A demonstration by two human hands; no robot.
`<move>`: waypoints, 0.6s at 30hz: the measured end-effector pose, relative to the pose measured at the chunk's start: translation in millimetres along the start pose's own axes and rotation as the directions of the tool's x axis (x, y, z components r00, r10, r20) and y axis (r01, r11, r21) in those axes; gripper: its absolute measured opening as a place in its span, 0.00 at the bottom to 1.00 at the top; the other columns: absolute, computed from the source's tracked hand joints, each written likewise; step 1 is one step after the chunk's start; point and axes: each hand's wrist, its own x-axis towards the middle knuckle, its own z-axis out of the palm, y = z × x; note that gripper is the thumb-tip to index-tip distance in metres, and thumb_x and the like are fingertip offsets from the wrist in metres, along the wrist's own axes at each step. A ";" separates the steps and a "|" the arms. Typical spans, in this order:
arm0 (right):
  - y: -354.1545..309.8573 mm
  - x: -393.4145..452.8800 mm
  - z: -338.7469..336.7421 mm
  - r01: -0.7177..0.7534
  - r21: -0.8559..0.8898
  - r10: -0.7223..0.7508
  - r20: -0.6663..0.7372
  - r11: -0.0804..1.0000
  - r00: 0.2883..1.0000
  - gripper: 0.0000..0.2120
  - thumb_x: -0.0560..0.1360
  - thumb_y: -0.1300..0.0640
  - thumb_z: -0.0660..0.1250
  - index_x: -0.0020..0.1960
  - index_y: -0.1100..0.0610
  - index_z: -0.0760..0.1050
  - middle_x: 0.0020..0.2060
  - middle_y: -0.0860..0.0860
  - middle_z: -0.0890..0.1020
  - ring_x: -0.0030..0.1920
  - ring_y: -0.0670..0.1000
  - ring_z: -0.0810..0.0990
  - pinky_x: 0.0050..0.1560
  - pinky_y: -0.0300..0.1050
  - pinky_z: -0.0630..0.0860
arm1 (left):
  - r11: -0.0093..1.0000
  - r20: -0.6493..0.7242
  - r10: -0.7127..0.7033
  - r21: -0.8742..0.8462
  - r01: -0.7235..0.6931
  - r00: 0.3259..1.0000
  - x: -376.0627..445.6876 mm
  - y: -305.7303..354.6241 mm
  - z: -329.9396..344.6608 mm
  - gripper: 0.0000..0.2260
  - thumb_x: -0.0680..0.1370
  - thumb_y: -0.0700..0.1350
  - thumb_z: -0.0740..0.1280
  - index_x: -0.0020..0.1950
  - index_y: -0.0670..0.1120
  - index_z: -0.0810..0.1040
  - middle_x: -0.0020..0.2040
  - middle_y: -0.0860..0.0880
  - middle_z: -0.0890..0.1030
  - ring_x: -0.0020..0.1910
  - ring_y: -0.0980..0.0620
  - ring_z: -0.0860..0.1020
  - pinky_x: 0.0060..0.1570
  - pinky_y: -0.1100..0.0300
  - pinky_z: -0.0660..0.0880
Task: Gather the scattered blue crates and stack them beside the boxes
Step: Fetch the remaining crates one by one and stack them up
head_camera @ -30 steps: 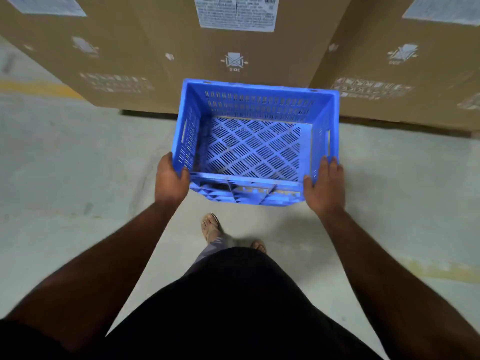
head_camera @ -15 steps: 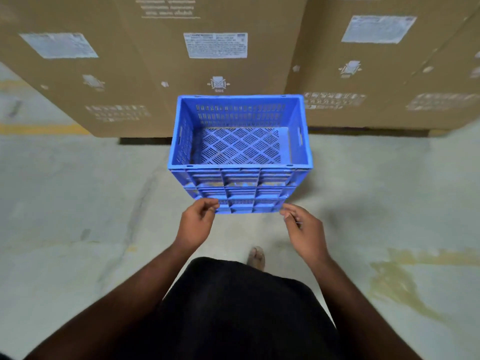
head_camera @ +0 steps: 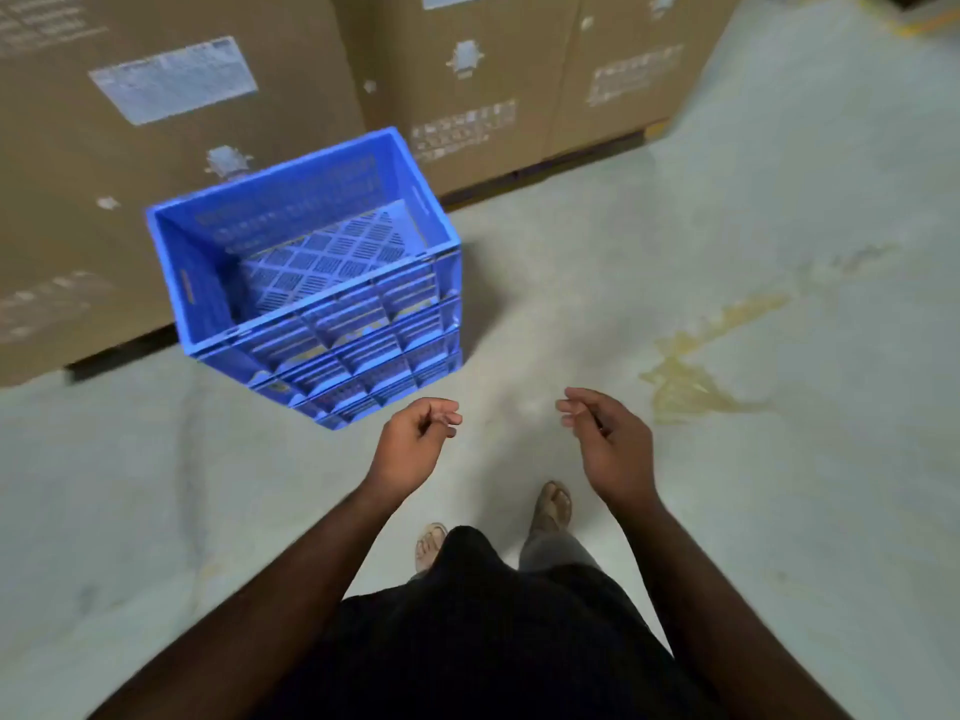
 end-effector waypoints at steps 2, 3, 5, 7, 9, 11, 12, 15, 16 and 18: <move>15.0 -3.2 -45.5 -0.056 0.046 0.062 -0.139 0.997 0.988 0.10 0.81 0.60 0.66 0.57 0.52 0.83 0.45 0.48 0.88 0.46 0.48 0.87 0.54 0.53 0.83 | 0.999 0.100 -0.008 0.032 0.005 0.995 10.4 18.9 37.4 0.10 0.82 0.37 0.62 0.55 0.46 0.82 0.48 0.49 0.86 0.46 0.50 0.84 0.57 0.53 0.79; 23.9 -2.7 -68.9 -0.095 0.054 0.103 -0.188 0.994 0.977 0.10 0.81 0.60 0.65 0.57 0.52 0.83 0.44 0.47 0.88 0.46 0.48 0.87 0.53 0.52 0.83 | 0.999 0.147 -0.006 0.051 -0.001 0.989 16.8 29.2 59.3 0.10 0.83 0.38 0.62 0.55 0.47 0.81 0.48 0.50 0.86 0.46 0.51 0.84 0.56 0.55 0.79; 45.1 -0.1 -114.8 -0.186 0.091 0.203 -0.241 0.978 0.949 0.10 0.81 0.59 0.64 0.58 0.51 0.82 0.45 0.46 0.88 0.45 0.48 0.86 0.53 0.51 0.83 | 0.996 0.229 0.002 0.090 -0.023 0.973 31.0 48.6 105.7 0.10 0.82 0.37 0.62 0.53 0.49 0.81 0.48 0.50 0.86 0.45 0.52 0.84 0.52 0.61 0.78; 69.1 1.8 -163.5 -0.239 0.156 0.275 -0.290 0.959 0.917 0.11 0.81 0.59 0.64 0.59 0.53 0.82 0.45 0.47 0.88 0.45 0.49 0.86 0.53 0.50 0.83 | 0.989 0.313 0.016 0.135 -0.061 0.950 46.7 66.6 162.2 0.10 0.81 0.37 0.64 0.51 0.51 0.82 0.49 0.52 0.86 0.45 0.53 0.83 0.51 0.63 0.76; 94.2 4.7 -213.9 -0.256 0.212 0.318 -0.357 0.943 0.878 0.11 0.82 0.60 0.63 0.59 0.53 0.82 0.46 0.49 0.88 0.45 0.50 0.86 0.51 0.47 0.82 | 0.982 0.390 0.011 0.169 -0.083 0.921 63.3 84.8 228.2 0.11 0.79 0.37 0.66 0.51 0.51 0.83 0.48 0.53 0.86 0.46 0.54 0.82 0.52 0.61 0.76; 120.2 9.9 -267.2 -0.283 0.262 0.370 -0.399 0.923 0.839 0.11 0.82 0.62 0.62 0.57 0.54 0.82 0.45 0.50 0.87 0.44 0.51 0.86 0.50 0.46 0.81 | 0.978 0.454 -0.009 0.189 -0.086 0.891 74.7 104.5 299.8 0.10 0.79 0.36 0.65 0.53 0.48 0.83 0.48 0.51 0.86 0.45 0.54 0.82 0.52 0.60 0.76; 132.9 13.4 -294.8 -0.304 0.279 0.399 -0.408 0.911 0.821 0.11 0.82 0.62 0.62 0.56 0.54 0.83 0.45 0.50 0.87 0.44 0.52 0.86 0.50 0.46 0.81 | 0.977 0.482 -0.015 0.195 -0.091 0.876 78.6 113.8 335.7 0.10 0.80 0.35 0.64 0.54 0.46 0.83 0.48 0.49 0.86 0.45 0.52 0.83 0.51 0.59 0.77; 164.6 23.3 -379.3 -0.377 0.306 0.479 -0.418 0.874 0.772 0.10 0.81 0.61 0.63 0.54 0.54 0.83 0.45 0.49 0.87 0.45 0.54 0.86 0.51 0.47 0.81 | 0.964 0.545 -0.034 0.238 -0.116 0.838 84.5 140.1 435.3 0.10 0.82 0.35 0.62 0.56 0.43 0.82 0.49 0.46 0.86 0.45 0.49 0.83 0.50 0.59 0.78; 170.9 28.2 -407.6 -0.382 0.316 0.490 -0.428 0.868 0.760 0.10 0.81 0.61 0.63 0.54 0.54 0.83 0.45 0.49 0.87 0.45 0.54 0.86 0.51 0.47 0.81 | 0.962 0.557 -0.043 0.248 -0.117 0.829 86.0 149.9 465.8 0.10 0.82 0.35 0.62 0.56 0.43 0.82 0.49 0.45 0.86 0.45 0.48 0.83 0.51 0.57 0.78; 179.2 41.6 -463.2 -0.382 0.339 0.505 -0.450 0.860 0.737 0.09 0.81 0.61 0.64 0.54 0.54 0.83 0.45 0.49 0.87 0.45 0.55 0.86 0.50 0.46 0.80 | 0.960 0.570 -0.071 0.261 -0.098 0.818 89.3 172.3 522.7 0.10 0.82 0.35 0.62 0.57 0.42 0.82 0.51 0.44 0.85 0.47 0.47 0.83 0.53 0.53 0.78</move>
